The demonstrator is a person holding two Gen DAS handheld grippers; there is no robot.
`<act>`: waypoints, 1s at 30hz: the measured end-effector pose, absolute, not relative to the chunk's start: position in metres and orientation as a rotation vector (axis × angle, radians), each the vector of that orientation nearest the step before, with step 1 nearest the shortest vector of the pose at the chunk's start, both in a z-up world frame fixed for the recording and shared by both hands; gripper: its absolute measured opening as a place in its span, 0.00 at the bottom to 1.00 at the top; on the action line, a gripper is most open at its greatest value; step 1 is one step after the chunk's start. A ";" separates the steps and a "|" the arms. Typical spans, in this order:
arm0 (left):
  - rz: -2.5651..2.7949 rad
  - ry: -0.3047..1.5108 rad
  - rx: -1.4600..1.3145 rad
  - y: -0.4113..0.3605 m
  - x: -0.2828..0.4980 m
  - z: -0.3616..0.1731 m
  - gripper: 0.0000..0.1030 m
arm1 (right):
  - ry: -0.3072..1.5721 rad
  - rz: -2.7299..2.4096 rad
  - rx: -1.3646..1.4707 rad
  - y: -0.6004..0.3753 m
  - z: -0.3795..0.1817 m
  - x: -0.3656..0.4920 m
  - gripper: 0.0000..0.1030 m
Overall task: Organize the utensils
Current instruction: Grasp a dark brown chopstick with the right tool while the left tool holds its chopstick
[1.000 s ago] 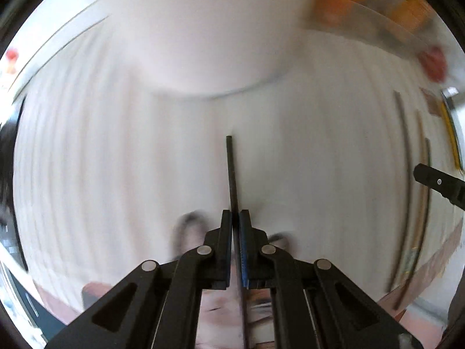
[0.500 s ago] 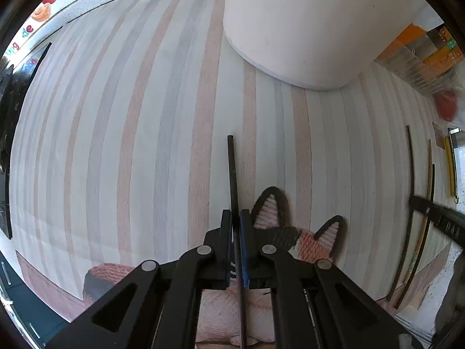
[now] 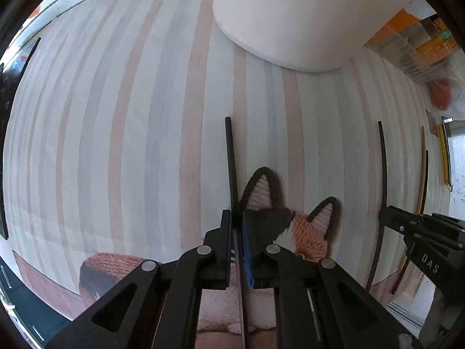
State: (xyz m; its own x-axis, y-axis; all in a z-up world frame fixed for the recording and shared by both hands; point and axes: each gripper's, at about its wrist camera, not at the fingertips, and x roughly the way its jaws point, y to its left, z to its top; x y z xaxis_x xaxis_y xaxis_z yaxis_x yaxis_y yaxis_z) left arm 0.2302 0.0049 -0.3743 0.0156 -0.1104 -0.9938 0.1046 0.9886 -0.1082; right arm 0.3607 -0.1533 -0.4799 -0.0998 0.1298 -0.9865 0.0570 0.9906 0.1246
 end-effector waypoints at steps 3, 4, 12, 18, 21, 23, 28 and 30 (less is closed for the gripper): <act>-0.157 1.547 -0.007 0.006 0.231 -0.375 0.07 | 1.676 0.070 0.131 -0.162 -0.480 0.365 0.06; -0.154 1.546 -0.001 0.004 0.229 -0.376 0.07 | 1.676 0.068 0.130 -0.161 -0.480 0.365 0.06; -0.170 1.527 0.037 -0.017 0.223 -0.375 0.03 | 1.666 0.045 0.132 -0.144 -0.477 0.365 0.06; -0.185 1.526 0.061 -0.030 0.223 -0.375 0.04 | 1.660 0.039 0.127 -0.157 -0.481 0.356 0.06; -0.189 1.531 0.049 -0.030 0.223 -0.377 0.06 | 1.669 0.039 0.136 -0.158 -0.481 0.357 0.06; -0.191 1.531 0.056 -0.031 0.223 -0.378 0.06 | 1.678 0.040 0.146 -0.162 -0.480 0.362 0.06; -0.190 1.531 0.058 -0.029 0.224 -0.381 0.06 | 1.711 0.045 0.173 -0.172 -0.486 0.370 0.06; -0.190 1.534 0.057 -0.029 0.225 -0.382 0.06 | 1.733 0.048 0.171 -0.174 -0.488 0.375 0.06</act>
State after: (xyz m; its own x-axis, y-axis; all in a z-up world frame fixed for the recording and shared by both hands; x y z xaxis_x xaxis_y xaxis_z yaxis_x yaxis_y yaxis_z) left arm 0.2248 -0.0289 -0.3825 0.0251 -0.0871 -0.9959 0.1583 0.9840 -0.0821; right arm 0.3748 -0.1740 -0.4884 -0.1592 0.1414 -0.9771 0.0876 0.9878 0.1287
